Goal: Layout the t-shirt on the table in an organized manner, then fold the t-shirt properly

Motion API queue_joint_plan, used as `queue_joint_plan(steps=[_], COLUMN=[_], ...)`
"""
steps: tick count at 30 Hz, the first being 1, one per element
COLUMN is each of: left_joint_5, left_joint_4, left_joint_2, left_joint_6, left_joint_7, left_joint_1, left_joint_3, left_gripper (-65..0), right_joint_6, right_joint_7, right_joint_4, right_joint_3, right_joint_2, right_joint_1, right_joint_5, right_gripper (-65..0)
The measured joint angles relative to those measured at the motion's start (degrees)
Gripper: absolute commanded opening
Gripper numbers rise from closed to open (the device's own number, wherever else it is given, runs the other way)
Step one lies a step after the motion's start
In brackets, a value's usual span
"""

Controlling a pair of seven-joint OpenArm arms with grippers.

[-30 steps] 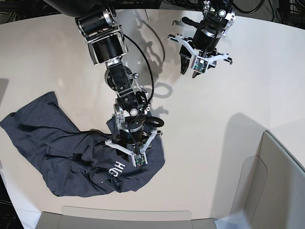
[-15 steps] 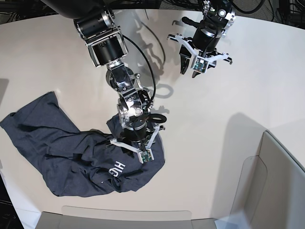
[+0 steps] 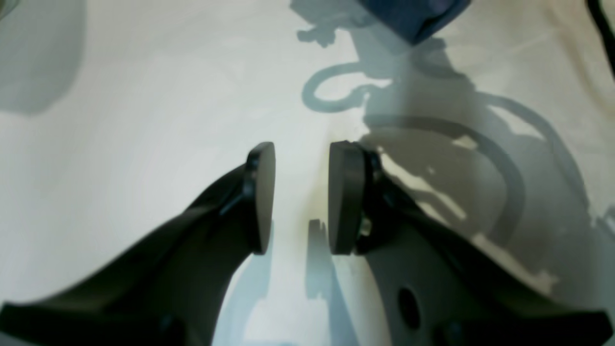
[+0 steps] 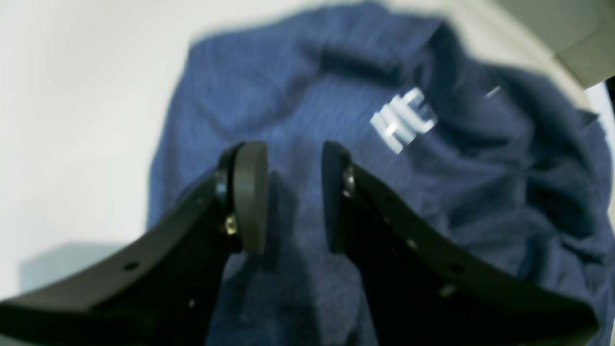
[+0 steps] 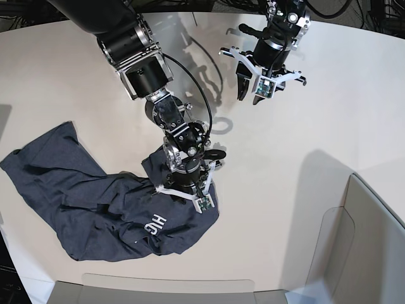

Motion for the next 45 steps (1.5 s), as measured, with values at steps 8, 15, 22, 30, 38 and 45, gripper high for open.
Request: queue_joint_plan(steps=[8,15,22,30,38,45], left_joint_5=[0.02,0.02,0.0,0.0,0.02,0.02], left_joint_4=[0.0,0.0,0.0,0.0,0.0,0.0], left_joint_2=[0.0,0.02,0.07,0.13,0.13,0.13], left_joint_6=[0.02,0.02,0.02,0.02,0.02,0.02], left_joint_7=[0.0,0.02,0.02,0.02,0.02,0.02], left_joint_1=[0.0,0.0,0.0,0.0,0.17,0.2], left_joint_3=[0.0,0.0,0.0,0.0,0.0,0.0], left_gripper=[-46.7,-46.7,-46.8,-46.8,-46.8,-46.8], right_joint_6=[-0.02,0.15,0.13,-0.13,-7.41,-8.72], right_joint_7=[4.57,9.11,9.31,9.77,10.05,11.54], right_joint_4=[-3.02,-8.66,-10.78,-10.78,-12.68,-14.99], right_joint_3=[-0.07,-5.84,-11.63,-12.13,-11.82,-11.82], right_joint_2=[-0.31,-0.28,0.11,-0.09,-0.24,-0.37], right_joint_1=[2.38,3.8,4.46,3.13,3.08,3.52], right_joint_5=[-0.02,3.08,10.16,10.08,9.92,9.7], right_gripper=[-46.0,-46.0,-46.0,-46.4,-46.3,-48.7])
